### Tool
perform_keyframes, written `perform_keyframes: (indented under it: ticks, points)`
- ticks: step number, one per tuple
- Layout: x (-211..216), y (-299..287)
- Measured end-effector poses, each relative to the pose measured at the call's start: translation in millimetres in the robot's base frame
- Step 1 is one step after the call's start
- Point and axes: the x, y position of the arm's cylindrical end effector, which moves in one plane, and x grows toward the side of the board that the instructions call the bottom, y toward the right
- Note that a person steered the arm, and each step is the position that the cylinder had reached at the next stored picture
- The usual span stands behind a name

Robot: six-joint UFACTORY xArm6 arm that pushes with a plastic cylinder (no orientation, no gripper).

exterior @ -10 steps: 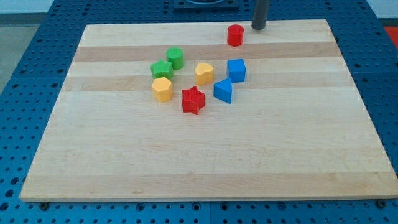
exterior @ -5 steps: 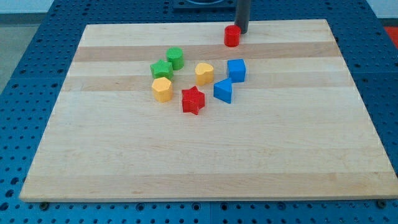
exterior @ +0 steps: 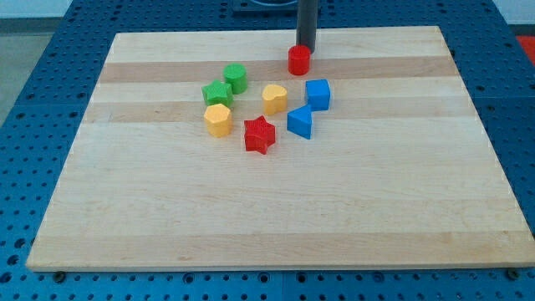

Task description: Push the red circle to the top of the yellow heart

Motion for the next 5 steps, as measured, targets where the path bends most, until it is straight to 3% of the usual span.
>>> perform_keyframes:
  ticks: [5]
  points:
    - [45, -8]
